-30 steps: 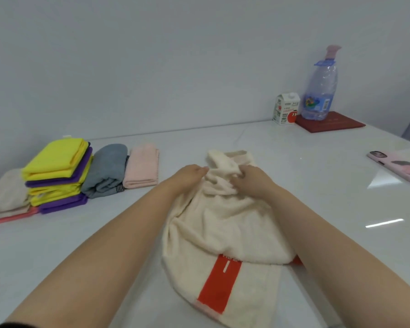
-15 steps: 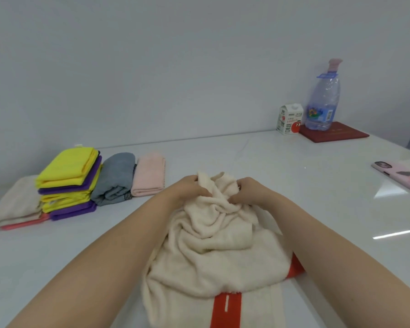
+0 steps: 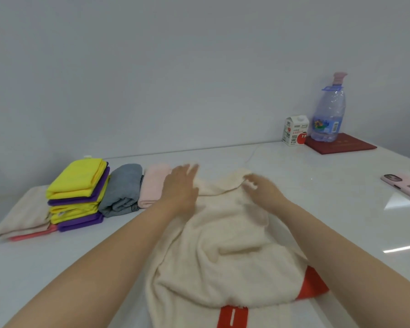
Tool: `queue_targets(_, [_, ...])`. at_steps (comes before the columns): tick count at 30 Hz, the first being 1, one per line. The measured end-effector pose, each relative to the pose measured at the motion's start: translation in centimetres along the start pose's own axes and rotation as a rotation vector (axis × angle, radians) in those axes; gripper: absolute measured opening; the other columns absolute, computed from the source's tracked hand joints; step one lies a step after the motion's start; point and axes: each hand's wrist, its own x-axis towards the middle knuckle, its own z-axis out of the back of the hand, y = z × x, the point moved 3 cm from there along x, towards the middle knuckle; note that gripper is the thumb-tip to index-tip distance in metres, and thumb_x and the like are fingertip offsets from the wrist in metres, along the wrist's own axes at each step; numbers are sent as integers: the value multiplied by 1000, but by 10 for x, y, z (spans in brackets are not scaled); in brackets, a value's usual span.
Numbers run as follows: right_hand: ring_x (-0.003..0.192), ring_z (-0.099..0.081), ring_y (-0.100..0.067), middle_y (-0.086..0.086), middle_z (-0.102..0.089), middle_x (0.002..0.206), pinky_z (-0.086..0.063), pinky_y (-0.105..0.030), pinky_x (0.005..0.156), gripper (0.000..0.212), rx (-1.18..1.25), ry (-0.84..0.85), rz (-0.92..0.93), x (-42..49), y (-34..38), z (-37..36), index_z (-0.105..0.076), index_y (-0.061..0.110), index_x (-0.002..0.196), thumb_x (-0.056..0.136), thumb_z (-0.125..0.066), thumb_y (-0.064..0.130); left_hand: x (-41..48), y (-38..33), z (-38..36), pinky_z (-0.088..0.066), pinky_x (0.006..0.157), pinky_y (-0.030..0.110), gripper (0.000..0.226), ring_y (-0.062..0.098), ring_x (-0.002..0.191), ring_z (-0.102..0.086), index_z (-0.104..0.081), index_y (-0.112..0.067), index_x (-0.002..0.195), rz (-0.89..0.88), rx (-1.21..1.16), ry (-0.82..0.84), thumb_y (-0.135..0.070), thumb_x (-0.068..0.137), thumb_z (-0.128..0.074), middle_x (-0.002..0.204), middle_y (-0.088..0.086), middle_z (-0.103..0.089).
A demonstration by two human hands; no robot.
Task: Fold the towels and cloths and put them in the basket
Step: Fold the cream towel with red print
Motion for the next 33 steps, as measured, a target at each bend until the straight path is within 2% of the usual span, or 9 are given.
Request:
queue_targets(2, [138,-31,-22,-4,-33,151,-22,-43,111,56,-377,398,31,-14,-5,-29,-31,21,146,97,-37,48,-7,-10,-26,-10,117,45,60,25,146,-2,-8,-23,152,-103,108,258,-39,100,-33,160,3,-7])
queue_targets(3, [140,-26,-20,-1,-28,153,-15,-51,112,59,-523,461,21,-17,-9,-33,-28,22,146,97,-32,53,-11,-12,-36,-8,117,46,59,25,147,0,-8,-23,152,-121,127,364,-43,100,-29,160,3,-5])
queue_targets(7, [123,-48,-24,-3,-55,130,-10,-56,113,43,-791,280,-103,-13,-3,-5,-51,17,127,99,-26,38,-21,-26,-46,-13,116,41,53,23,145,-11,-22,-21,150,-171,-5,431,-42,102,-27,159,4,-14])
queue_targets(11, [113,-56,-26,-4,-60,121,-41,-44,100,34,-929,228,-195,-8,-2,7,-57,14,121,93,-39,15,-8,-41,-33,-40,95,35,35,27,117,-51,-53,-14,126,-190,-191,175,-26,101,-32,128,8,-52])
queue_targets(16, [99,-62,-25,-5,-64,109,-37,-29,66,37,-808,-25,-164,6,-26,8,-39,8,129,92,-40,6,25,-36,-29,-41,76,34,50,30,106,-55,-23,-20,147,48,-63,51,-21,98,-34,123,9,-53])
queue_targets(22, [95,-62,-28,-7,-62,94,-38,-27,65,20,-616,-113,-164,35,-36,9,-58,12,92,86,-41,2,71,-18,-44,-38,92,37,52,29,124,-39,-42,-10,131,280,48,173,-45,94,-47,134,10,-40])
queue_targets(27, [73,-65,-29,-12,-70,80,-51,-29,65,14,-251,-85,-283,77,-33,11,-61,7,74,77,-48,2,102,-11,-48,-44,77,29,30,26,105,-58,-57,-5,101,360,-162,382,-26,82,-67,100,6,-57])
queue_targets(30, [46,-57,-19,-6,-65,51,-53,-25,59,27,-318,102,-312,98,-17,15,-58,7,53,77,-48,0,117,6,-34,-47,82,30,28,26,111,-59,-64,-8,109,465,-126,121,-18,83,-64,116,7,-62])
queue_targets(33, [65,-61,-23,-5,-61,63,-48,-26,65,21,-300,86,-282,118,7,21,-59,5,67,85,-47,3,122,24,-13,-47,83,31,26,29,106,-61,-66,-12,104,530,-226,-160,-7,83,-52,112,10,-65])
